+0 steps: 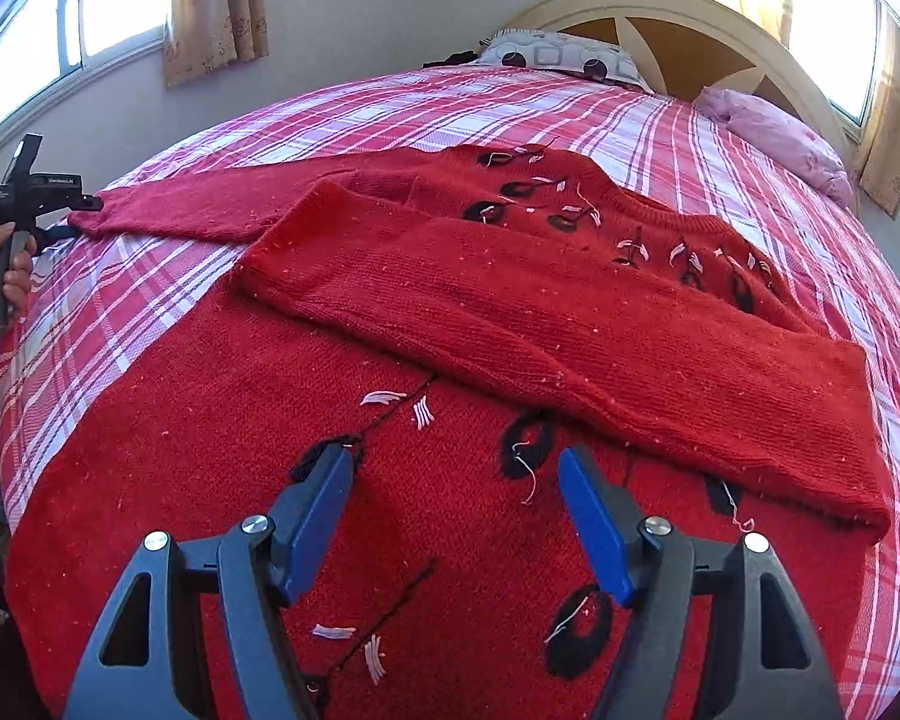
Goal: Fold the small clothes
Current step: 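Grasp the other sleeve cuff with the left gripper and lift it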
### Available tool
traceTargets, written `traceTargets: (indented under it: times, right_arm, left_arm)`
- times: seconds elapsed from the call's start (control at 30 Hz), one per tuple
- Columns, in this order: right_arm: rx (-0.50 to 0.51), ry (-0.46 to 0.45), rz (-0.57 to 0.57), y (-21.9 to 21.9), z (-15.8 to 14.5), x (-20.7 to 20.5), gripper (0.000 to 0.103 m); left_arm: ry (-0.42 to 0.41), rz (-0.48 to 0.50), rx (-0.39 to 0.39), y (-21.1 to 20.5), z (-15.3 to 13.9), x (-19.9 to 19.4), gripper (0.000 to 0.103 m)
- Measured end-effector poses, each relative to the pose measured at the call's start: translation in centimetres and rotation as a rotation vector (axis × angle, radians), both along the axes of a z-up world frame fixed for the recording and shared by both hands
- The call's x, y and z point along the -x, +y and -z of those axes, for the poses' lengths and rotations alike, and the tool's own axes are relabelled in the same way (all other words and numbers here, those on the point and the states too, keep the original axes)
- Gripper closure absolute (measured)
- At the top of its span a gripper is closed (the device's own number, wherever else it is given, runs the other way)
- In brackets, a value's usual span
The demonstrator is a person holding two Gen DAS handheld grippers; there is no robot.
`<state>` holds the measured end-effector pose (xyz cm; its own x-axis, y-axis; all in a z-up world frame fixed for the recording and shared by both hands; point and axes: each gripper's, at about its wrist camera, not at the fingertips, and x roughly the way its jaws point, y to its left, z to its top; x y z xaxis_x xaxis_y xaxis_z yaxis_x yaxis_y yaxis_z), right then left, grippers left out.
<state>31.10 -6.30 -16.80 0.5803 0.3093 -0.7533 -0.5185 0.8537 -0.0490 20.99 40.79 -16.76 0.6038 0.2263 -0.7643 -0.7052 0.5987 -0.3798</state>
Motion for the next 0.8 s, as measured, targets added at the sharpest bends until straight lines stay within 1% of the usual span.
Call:
traceTargets:
  times: [0.03, 0.07, 0.1, 0.13, 0.17, 0.23, 0.4, 0.63, 0.8]
  right_arm:
    - [-0.001, 0.0, 0.001, 0.0, 0.0, 0.0, 0.031]
    - [-0.004, 0.002, 0.003, 0.0, 0.0, 0.0, 0.031]
    - [-0.006, 0.004, 0.004, -0.1, 0.1, 0.0, 0.03]
    - [-0.012, 0.008, 0.005, -0.2, 0.1, 0.0, 0.03]
    - [-0.016, 0.012, 0.005, -0.3, 0.1, -0.1, 0.03]
    - [-0.026, 0.021, 0.007, -0.4, 0.1, -0.3, 0.03]
    - [-0.024, 0.017, 0.011, -0.4, 0.0, -0.1, 0.03]
    - [0.001, -0.013, 0.015, -1.0, -0.7, 0.6, 0.03]
    - [-0.041, 0.006, 0.037, -2.9, -1.8, 0.7, 0.03]
  left_arm:
    - [-0.002, -0.009, 0.025, 0.8, 0.2, -0.1, 0.095]
    - [-0.006, -0.021, 0.059, 1.3, 0.5, 0.0, 0.097]
    - [-0.021, -0.032, 0.072, 1.5, 0.4, 0.3, 0.097]
    - [-0.025, -0.04, 0.055, 1.4, 0.0, 0.6, 0.097]
    - [-0.02, -0.033, 0.019, 0.9, -0.6, 0.5, 0.097]
    - [-0.03, -0.012, -0.028, -0.1, -1.7, 0.3, 0.097]
    - [-0.064, 0.048, -0.079, -2.0, -4.1, -0.8, 0.097]
    - [-0.089, 0.11, -0.079, -4.3, -5.5, -2.0, 0.098]
    - [-0.111, 0.186, -0.056, -7.4, -6.6, -2.9, 0.098]
